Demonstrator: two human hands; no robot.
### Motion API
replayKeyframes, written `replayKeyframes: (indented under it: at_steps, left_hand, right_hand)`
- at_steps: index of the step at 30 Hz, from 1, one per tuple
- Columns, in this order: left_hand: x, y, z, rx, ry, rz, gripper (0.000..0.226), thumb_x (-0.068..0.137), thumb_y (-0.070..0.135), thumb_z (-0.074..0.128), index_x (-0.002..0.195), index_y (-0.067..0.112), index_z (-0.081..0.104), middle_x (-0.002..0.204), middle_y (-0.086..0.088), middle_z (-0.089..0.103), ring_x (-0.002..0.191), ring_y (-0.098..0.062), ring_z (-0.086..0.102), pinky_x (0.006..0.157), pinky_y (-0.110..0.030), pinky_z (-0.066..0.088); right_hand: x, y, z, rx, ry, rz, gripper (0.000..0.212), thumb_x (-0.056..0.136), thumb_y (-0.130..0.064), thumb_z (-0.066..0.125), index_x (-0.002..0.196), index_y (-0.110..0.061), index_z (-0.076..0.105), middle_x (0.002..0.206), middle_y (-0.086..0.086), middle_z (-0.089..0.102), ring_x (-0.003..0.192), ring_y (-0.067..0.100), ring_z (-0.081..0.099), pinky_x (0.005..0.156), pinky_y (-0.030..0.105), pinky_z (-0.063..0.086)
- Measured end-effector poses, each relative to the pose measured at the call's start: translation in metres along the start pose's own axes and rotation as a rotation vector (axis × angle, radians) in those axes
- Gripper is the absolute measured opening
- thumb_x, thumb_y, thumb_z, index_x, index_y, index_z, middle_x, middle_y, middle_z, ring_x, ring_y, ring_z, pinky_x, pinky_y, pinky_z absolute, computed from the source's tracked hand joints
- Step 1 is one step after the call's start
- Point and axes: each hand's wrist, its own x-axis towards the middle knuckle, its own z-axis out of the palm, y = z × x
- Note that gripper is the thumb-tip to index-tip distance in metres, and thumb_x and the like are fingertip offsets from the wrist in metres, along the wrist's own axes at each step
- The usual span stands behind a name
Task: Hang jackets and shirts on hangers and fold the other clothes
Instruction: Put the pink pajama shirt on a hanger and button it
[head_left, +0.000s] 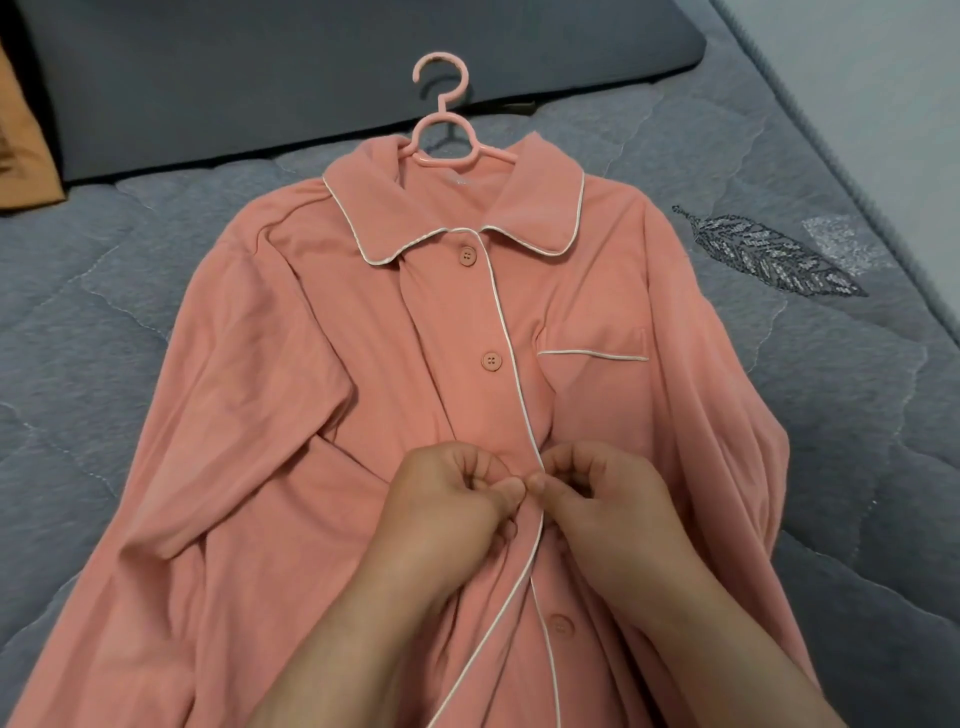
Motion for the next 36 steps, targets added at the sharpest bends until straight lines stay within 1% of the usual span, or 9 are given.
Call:
replayKeyframes:
  at_steps: [5, 8, 11, 14, 19, 23, 26, 30, 36]
  left_hand:
    - [0.004, 0.019, -0.004, -0.12, -0.069, -0.137, 0.025, 0.089, -0.001, 0.059, 0.065, 0.005, 0.064, 0.052, -0.009, 0.057, 0.038, -0.013, 0.042, 0.036, -0.017, 0.032]
    - [-0.026, -0.01, -0.005, 0.103, 0.074, 0.206, 0.021, 0.087, 0.009, 0.061, 0.068, 0.017, 0.066, 0.058, 0.005, 0.063, 0.045, -0.008, 0.051, 0.048, -0.021, 0.042]
    - [-0.082, -0.064, -0.011, 0.537, 0.118, 0.489, 0.009, 0.075, 0.033, 0.067, 0.084, 0.035, 0.066, 0.076, 0.02, 0.059, 0.065, 0.004, 0.055, 0.058, -0.008, 0.041]
    - [-0.117, -0.096, -0.003, 0.69, 0.052, 0.41, 0.034, 0.069, 0.051, 0.054, 0.099, 0.039, 0.061, 0.083, 0.024, 0.06, 0.064, 0.004, 0.058, 0.052, -0.014, 0.048]
    - [-0.109, -0.068, 0.019, 0.806, 0.241, 0.366, 0.02, 0.072, 0.044, 0.049, 0.079, 0.033, 0.065, 0.073, 0.013, 0.059, 0.065, -0.012, 0.06, 0.047, -0.029, 0.049]
    - [-0.099, -0.062, 0.017, 0.552, 0.21, 0.199, 0.014, 0.068, 0.032, 0.051, 0.074, 0.028, 0.063, 0.067, 0.007, 0.062, 0.065, -0.01, 0.057, 0.059, -0.031, 0.048]
    - [-0.1, -0.066, 0.015, 0.199, 0.099, 0.054, 0.016, 0.067, 0.024, 0.048, 0.072, 0.019, 0.062, 0.061, -0.004, 0.06, 0.056, -0.015, 0.052, 0.06, -0.038, 0.045]
    - [-0.1, -0.064, 0.013, 0.116, 0.021, 0.071, 0.019, 0.068, 0.024, 0.053, 0.071, 0.006, 0.057, 0.057, -0.001, 0.05, 0.056, -0.012, 0.045, 0.058, -0.039, 0.041]
    - [-0.106, -0.073, 0.009, -0.173, 0.038, 0.098, 0.025, 0.063, 0.029, 0.069, 0.069, 0.006, 0.062, 0.061, -0.008, 0.05, 0.06, -0.017, 0.044, 0.058, -0.035, 0.037]
  right_hand:
    - [0.0, 0.014, 0.01, -0.132, 0.158, -0.082, 0.018, 0.079, -0.016, 0.075, 0.074, -0.026, 0.061, 0.071, -0.008, 0.062, 0.068, 0.005, 0.056, 0.061, 0.01, 0.042]
    - [-0.02, 0.025, 0.006, -0.257, 0.273, -0.238, 0.017, 0.08, -0.012, 0.072, 0.076, -0.023, 0.059, 0.074, -0.011, 0.056, 0.071, 0.007, 0.051, 0.064, 0.017, 0.041]
    - [-0.073, 0.043, 0.001, -0.511, 0.227, -0.339, 0.012, 0.079, -0.023, 0.058, 0.083, -0.024, 0.069, 0.081, -0.012, 0.06, 0.07, 0.007, 0.055, 0.064, 0.024, 0.045]
    - [-0.113, 0.058, -0.007, -0.595, 0.141, -0.327, 0.031, 0.079, -0.033, 0.052, 0.093, -0.022, 0.077, 0.086, -0.006, 0.067, 0.069, 0.013, 0.065, 0.064, 0.024, 0.052]
    - [-0.101, 0.04, -0.001, -0.509, 0.066, -0.18, 0.021, 0.081, -0.036, 0.061, 0.096, -0.029, 0.073, 0.088, -0.015, 0.062, 0.076, 0.005, 0.061, 0.068, 0.023, 0.051]
    - [-0.09, 0.033, 0.002, -0.294, 0.13, -0.101, 0.014, 0.077, -0.019, 0.077, 0.091, -0.024, 0.077, 0.078, -0.021, 0.065, 0.084, 0.0, 0.062, 0.075, 0.01, 0.045]
    - [-0.101, 0.033, -0.001, -0.412, 0.146, -0.213, 0.007, 0.079, -0.026, 0.07, 0.084, -0.027, 0.074, 0.073, -0.018, 0.069, 0.07, 0.001, 0.062, 0.066, 0.015, 0.048]
    - [-0.109, 0.032, 0.001, -0.466, 0.164, -0.288, 0.018, 0.08, -0.036, 0.055, 0.079, -0.026, 0.07, 0.07, -0.014, 0.065, 0.061, 0.003, 0.059, 0.057, 0.026, 0.05]
    - [-0.111, 0.029, 0.012, -0.158, 0.011, -0.104, 0.019, 0.076, -0.009, 0.071, 0.071, -0.027, 0.069, 0.073, -0.013, 0.063, 0.072, 0.004, 0.061, 0.062, 0.011, 0.044]
